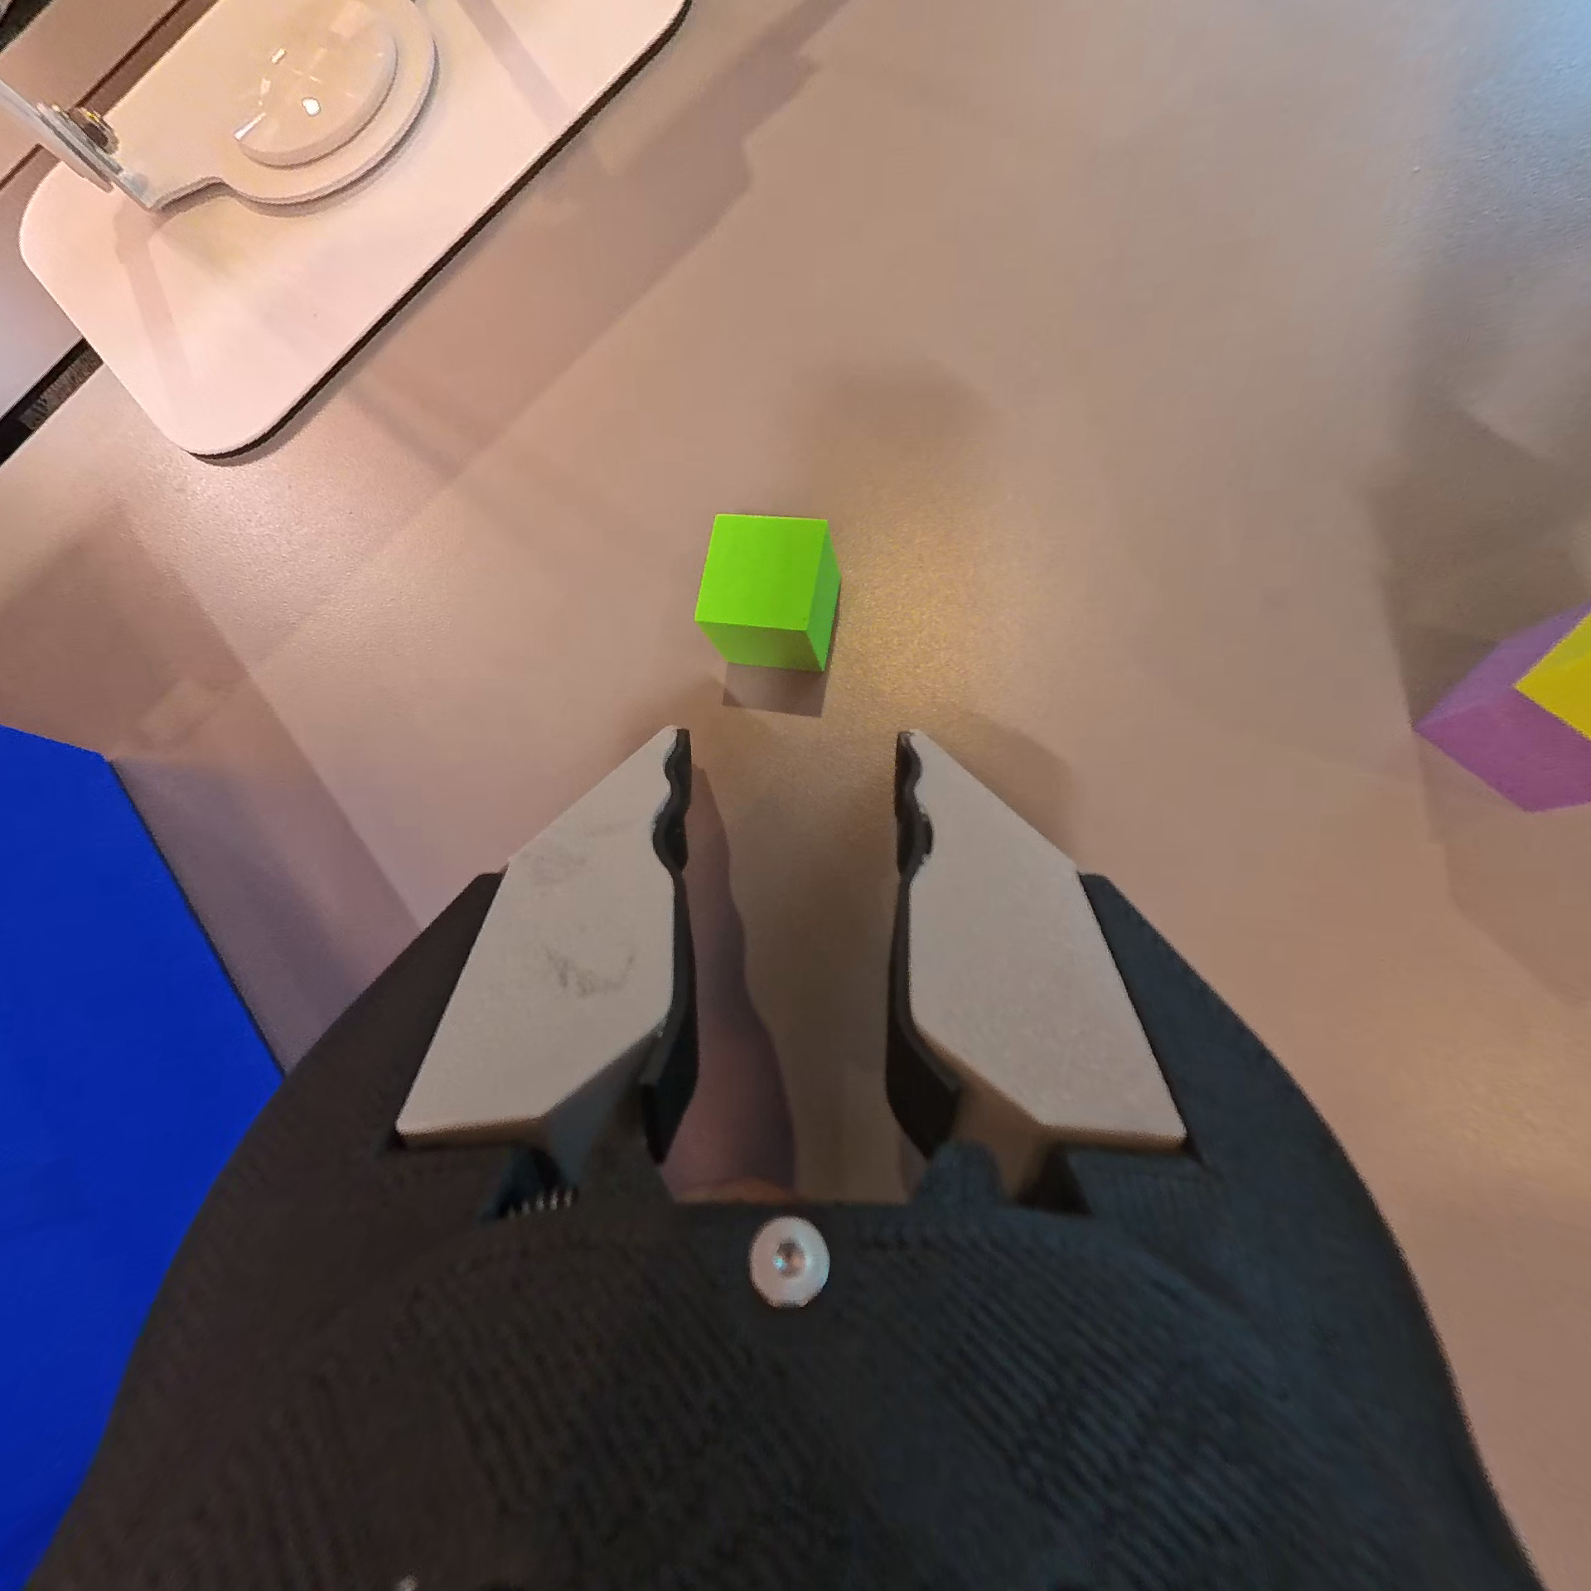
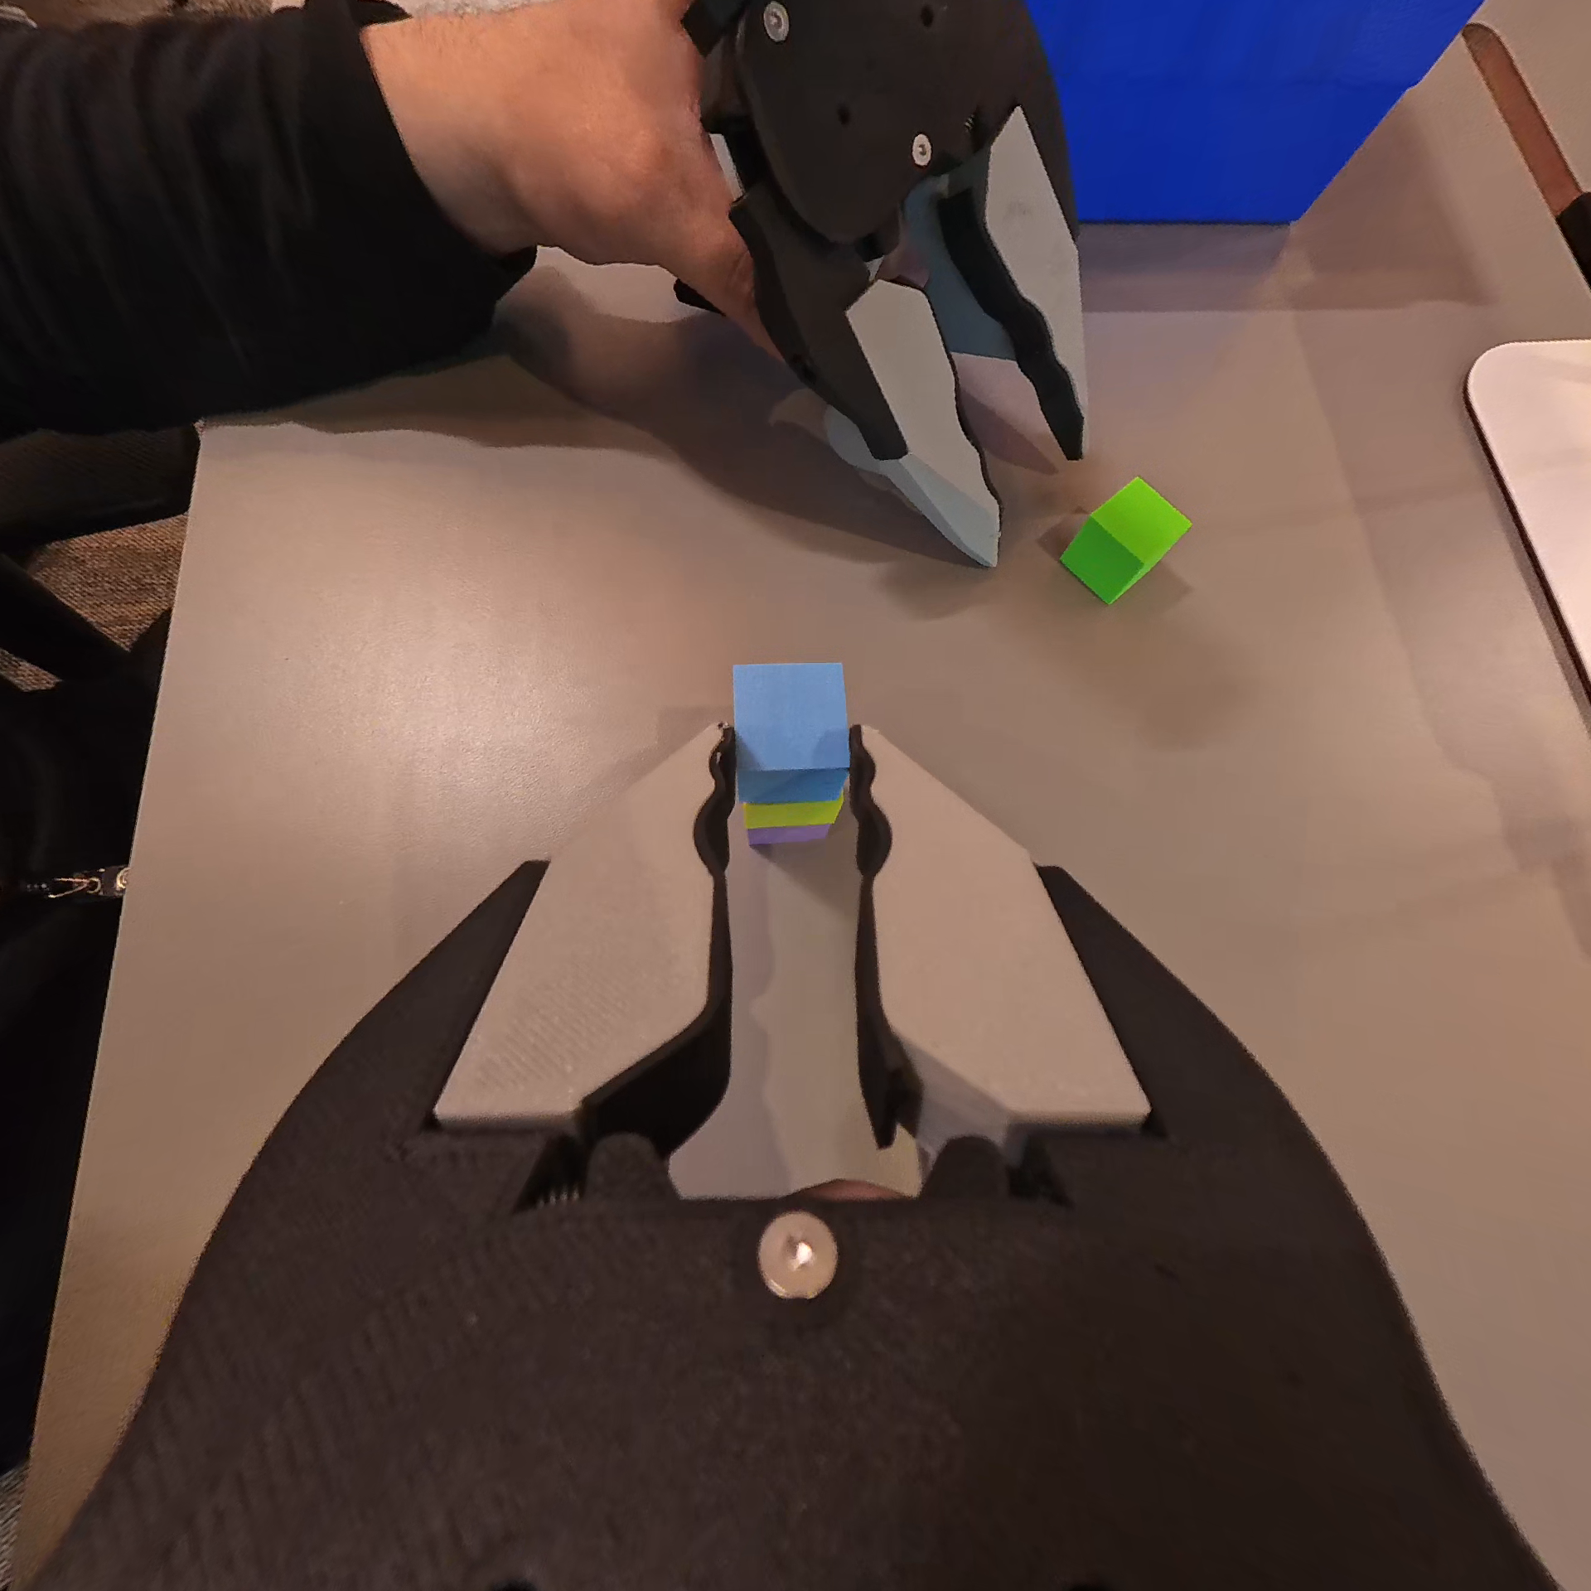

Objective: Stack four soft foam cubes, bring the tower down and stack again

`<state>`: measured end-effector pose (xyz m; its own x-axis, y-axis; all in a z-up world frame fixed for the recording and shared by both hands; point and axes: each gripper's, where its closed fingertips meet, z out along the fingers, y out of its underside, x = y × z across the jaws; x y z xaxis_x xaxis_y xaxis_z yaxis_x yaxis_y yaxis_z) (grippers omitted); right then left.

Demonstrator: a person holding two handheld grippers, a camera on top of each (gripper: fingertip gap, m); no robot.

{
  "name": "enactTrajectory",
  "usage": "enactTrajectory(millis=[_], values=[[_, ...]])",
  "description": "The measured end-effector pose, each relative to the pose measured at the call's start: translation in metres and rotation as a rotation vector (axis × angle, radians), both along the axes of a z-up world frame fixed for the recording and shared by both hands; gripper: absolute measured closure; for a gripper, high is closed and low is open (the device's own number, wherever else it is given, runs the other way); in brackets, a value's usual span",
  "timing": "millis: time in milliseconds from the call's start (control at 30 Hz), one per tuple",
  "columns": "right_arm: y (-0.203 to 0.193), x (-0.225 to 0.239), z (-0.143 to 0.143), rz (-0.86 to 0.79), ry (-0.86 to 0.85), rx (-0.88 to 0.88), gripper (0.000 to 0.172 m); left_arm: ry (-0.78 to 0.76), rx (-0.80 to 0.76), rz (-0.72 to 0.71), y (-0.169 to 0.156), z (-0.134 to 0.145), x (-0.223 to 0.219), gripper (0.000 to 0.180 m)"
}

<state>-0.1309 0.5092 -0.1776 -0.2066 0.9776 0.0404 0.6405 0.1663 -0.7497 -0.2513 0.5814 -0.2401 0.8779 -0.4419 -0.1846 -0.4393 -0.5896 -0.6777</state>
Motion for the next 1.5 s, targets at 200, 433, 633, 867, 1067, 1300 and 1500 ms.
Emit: enactTrajectory(millis=[200, 433, 633, 867, 1067, 1300, 1500], values=[[0.0, 0.0, -0.001, 0.003, -0.002, 0.011, 0.149, 0.002, 0.001, -0.001, 0.0, 0.0, 0.0, 0.135], [0.0, 0.0, -0.001, 0.002, 0.001, 0.007, 0.149, 0.004, 0.001, -0.002, 0.0, 0.0, 0.0, 0.135], [0.001, 0.0, -0.002, 0.002, -0.001, 0.008, 0.148, 0.004, 0.001, -0.001, 0.0, 0.0, 0.0, 0.135], [0.0, 0.0, -0.002, 0.003, 0.001, 0.005, 0.148, 0.005, 0.002, -0.002, 0.0, 0.0, 0.0, 0.135], [0.0, -0.001, -0.001, 0.0, 0.01, -0.009, 0.137, 0.005, 0.002, -0.002, 0.0, 0.0, 0.0, 0.135], [0.003, -0.008, 0.033, -0.037, 0.178, -0.081, 0.092, 0.005, 0.001, -0.002, 0.0, 0.0, 0.0, 0.136], [0.014, -0.008, 0.08, -0.085, 0.432, -0.055, 0.078, 0.005, 0.002, -0.003, 0.0, 0.0, 0.001, 0.136]])
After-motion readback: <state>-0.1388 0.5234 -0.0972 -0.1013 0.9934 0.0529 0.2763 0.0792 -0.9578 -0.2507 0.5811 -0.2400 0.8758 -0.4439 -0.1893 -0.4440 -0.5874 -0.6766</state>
